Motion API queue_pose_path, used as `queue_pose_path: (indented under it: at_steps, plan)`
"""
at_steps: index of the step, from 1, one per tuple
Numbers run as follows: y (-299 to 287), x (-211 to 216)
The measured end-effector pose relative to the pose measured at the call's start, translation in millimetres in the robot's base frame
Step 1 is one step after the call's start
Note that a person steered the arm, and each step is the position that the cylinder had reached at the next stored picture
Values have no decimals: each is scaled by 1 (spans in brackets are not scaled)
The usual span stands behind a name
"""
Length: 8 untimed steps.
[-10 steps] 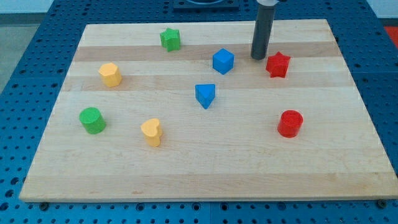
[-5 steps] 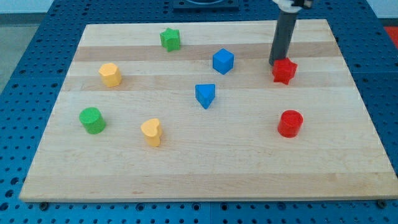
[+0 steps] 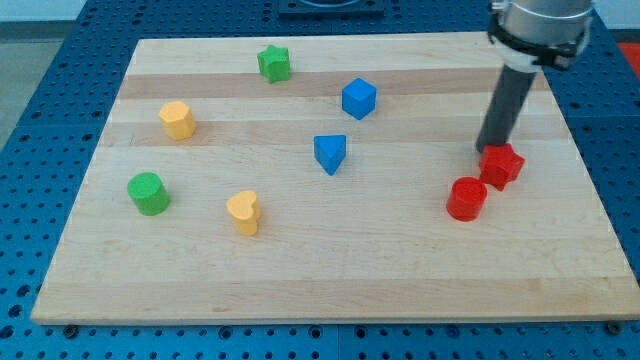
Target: Place the red blocks together at the bottom right side of the board
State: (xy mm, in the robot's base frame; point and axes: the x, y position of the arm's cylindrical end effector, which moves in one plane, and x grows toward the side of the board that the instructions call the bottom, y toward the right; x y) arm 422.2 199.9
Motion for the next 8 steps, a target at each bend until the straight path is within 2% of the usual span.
queue_pose_path:
  at_steps: [2, 6, 8]
  plan:
    - [1, 9]
    - [0, 94]
    - [0, 94]
